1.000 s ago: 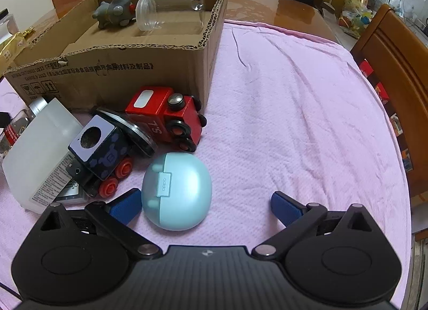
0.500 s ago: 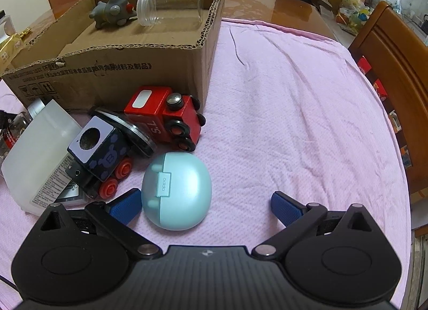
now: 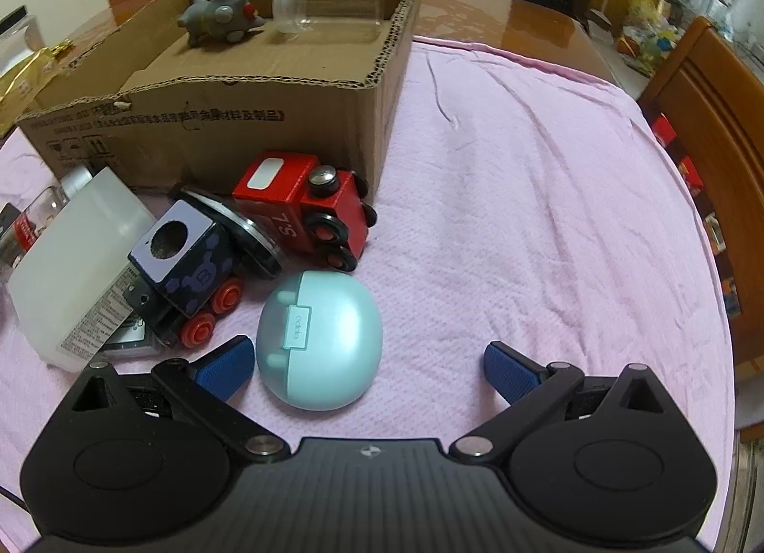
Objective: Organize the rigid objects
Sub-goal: 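Grasp the mint-green egg case with the right gripper while the left grasps the black case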
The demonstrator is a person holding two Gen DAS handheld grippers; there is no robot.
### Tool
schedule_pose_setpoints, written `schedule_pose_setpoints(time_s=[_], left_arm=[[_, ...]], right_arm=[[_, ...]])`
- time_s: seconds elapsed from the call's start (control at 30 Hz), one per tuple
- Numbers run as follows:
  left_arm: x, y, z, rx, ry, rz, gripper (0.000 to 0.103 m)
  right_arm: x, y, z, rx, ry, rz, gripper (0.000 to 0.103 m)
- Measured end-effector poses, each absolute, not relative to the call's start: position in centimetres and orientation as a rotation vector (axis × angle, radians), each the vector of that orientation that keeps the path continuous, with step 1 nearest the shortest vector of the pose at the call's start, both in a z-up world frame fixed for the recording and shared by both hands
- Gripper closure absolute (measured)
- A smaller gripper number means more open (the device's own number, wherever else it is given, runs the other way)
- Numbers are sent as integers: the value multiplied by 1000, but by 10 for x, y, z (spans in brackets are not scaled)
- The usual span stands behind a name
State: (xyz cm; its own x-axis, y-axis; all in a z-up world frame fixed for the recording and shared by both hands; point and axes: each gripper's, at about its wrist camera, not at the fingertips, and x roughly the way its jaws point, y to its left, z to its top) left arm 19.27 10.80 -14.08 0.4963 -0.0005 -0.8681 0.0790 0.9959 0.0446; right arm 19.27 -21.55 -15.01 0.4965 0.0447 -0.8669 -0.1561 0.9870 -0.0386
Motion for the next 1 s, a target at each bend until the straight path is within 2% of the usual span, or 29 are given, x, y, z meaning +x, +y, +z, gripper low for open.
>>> schedule_pose_setpoints(time_s=[0.23, 0.37, 0.43, 0.5, 0.67, 0.83, 0.9, 0.97, 1.0], left_arm=[[194, 106, -139, 56, 1050, -83, 11], [193, 105, -137, 55, 1048, -85, 15], [193, 103, -137, 67, 1048, -79, 13], [194, 101, -137, 77, 1048, -75, 12], [198, 103, -141, 56, 1074, -72, 1], [199, 104, -142, 54, 1084, -74, 1], [200, 104, -141, 50, 1088, -85, 5], [198, 104, -137, 59, 1078, -102, 18], [198, 103, -135, 67, 1079, -111, 21]], right_arm=[[196, -212, -149, -165, 1036, 194, 0], [197, -209, -144, -174, 1022, 229, 14], [195, -207, -141, -177, 1021, 235, 23], [195, -205, -140, -183, 1022, 234, 24], [193, -201, -140, -179, 1022, 233, 25], [190, -199, -140, -180, 1018, 236, 25], [190, -199, -140, -179, 1018, 236, 25], [189, -199, -139, -179, 1018, 237, 29], [189, -198, -139, -178, 1019, 236, 30]])
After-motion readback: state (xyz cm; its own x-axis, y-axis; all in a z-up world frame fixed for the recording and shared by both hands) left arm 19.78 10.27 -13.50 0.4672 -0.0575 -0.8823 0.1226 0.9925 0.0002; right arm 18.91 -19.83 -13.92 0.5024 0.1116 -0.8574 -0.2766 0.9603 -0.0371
